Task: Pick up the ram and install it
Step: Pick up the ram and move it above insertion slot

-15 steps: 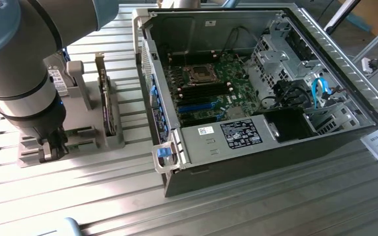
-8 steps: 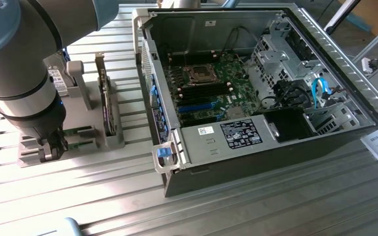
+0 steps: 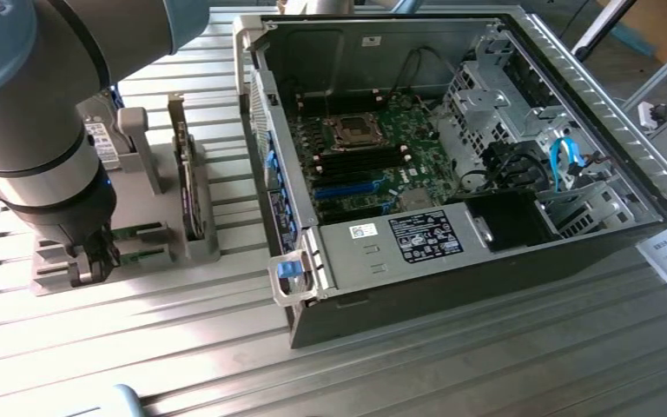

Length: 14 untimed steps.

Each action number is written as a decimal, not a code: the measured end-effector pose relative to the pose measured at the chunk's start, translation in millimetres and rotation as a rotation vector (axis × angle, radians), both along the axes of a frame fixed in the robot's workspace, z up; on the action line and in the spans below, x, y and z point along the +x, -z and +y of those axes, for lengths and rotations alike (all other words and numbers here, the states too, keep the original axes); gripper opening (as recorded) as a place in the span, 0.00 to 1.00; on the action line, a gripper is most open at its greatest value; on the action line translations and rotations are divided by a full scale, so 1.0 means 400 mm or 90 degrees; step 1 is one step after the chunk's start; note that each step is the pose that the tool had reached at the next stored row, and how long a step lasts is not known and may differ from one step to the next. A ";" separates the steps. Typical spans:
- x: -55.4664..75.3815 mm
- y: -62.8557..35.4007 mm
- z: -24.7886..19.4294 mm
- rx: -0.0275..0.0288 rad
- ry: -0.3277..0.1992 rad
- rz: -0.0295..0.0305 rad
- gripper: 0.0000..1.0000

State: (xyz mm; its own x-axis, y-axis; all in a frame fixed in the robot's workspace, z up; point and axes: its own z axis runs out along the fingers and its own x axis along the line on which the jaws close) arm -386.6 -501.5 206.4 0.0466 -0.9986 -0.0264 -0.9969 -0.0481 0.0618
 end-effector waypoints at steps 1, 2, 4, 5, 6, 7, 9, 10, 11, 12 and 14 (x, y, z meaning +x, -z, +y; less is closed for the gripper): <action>0.000 0.000 0.000 0.0000 0.000 0.0000 0.13; 0.000 0.000 0.000 0.0000 0.000 0.0000 0.13; 0.000 0.000 0.000 0.0000 0.000 0.0000 0.13; 0.000 0.000 0.000 0.0000 0.000 0.0000 0.13; 0.000 0.000 0.000 -0.0007 0.000 -0.0001 0.13; 0.000 -0.001 0.000 -0.0014 0.000 -0.0001 0.13; 0.000 -0.007 0.000 -0.0029 0.000 0.0000 0.13; 0.000 -0.012 0.000 -0.0039 0.000 0.0000 0.13; 0.000 -0.015 0.000 -0.0044 0.000 0.0000 0.13; 0.000 -0.019 0.000 -0.0052 0.000 0.0000 0.13; 0.000 -0.026 0.000 -0.0056 0.000 0.0000 0.13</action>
State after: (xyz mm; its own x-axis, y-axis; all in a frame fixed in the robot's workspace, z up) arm -386.6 -501.5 216.9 0.0465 -0.9988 -0.0176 -0.9969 -0.0475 0.0623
